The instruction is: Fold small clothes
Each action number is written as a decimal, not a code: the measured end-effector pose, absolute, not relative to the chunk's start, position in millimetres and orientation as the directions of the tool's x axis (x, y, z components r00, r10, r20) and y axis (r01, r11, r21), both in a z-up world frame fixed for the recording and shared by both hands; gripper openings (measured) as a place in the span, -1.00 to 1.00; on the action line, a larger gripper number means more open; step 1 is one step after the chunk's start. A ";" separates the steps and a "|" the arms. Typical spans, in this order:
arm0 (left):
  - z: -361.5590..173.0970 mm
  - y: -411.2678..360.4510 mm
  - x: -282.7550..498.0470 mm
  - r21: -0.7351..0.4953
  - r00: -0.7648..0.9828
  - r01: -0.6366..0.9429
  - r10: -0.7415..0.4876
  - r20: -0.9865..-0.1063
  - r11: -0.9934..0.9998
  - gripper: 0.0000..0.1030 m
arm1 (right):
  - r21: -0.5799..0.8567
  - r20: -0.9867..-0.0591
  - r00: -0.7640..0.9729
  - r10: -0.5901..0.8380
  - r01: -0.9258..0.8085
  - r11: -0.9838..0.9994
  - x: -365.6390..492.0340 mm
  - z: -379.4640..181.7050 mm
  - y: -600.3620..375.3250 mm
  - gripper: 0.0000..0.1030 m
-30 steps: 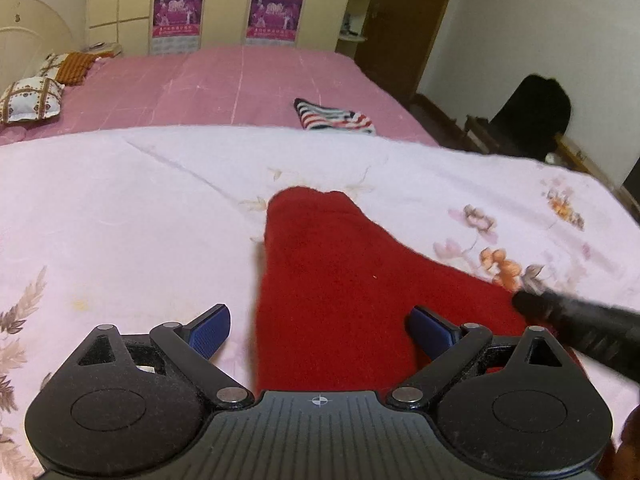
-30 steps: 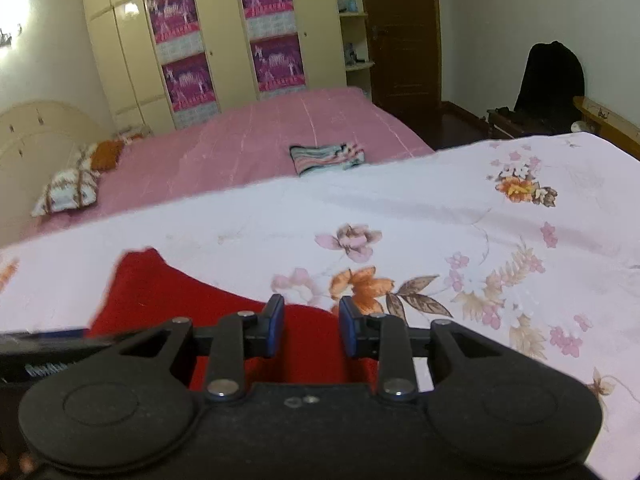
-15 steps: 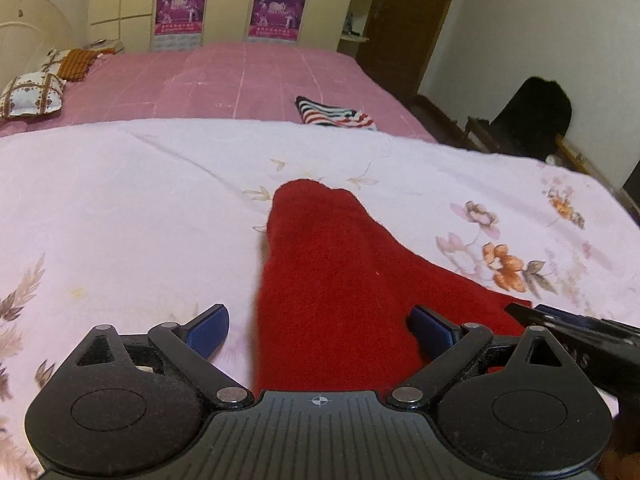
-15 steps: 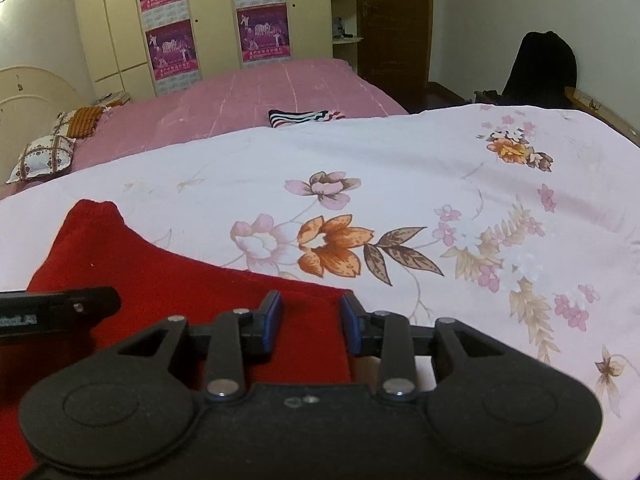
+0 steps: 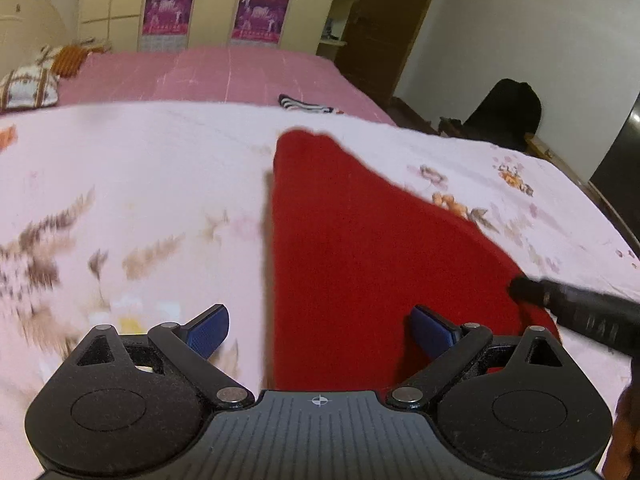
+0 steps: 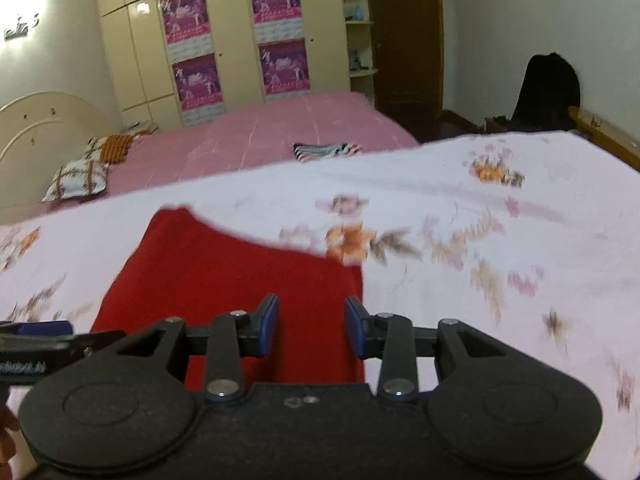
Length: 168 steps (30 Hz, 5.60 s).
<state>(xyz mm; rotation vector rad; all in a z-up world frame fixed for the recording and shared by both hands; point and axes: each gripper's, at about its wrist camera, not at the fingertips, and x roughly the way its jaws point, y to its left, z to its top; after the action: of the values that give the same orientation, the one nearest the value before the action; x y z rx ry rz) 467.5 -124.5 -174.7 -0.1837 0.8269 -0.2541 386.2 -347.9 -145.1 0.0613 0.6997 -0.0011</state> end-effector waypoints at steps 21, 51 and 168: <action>-183.1 -130.8 407.8 -0.232 0.583 0.157 -0.280 -0.763 0.960 0.87 | 0.031 -0.673 0.739 -0.023 0.060 0.998 305.1 -154.0 -342.7 -0.13; -167.3 -114.6 461.9 -0.359 0.583 0.097 -0.346 -0.736 0.928 0.87 | 0.336 -0.711 0.693 0.122 0.181 0.924 360.1 -148.5 -400.7 0.64; -189.5 165.0 347.7 -0.183 0.535 -0.148 -0.077 -0.841 0.972 1.00 | 0.117 -0.757 0.627 0.183 -0.145 0.983 313.2 -168.5 -50.0 -0.13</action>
<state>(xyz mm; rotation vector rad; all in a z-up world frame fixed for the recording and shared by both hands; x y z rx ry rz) 347.7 165.0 -189.5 -0.2440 1.0081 0.0430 313.2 -50.0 -168.4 0.0459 0.8727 0.1878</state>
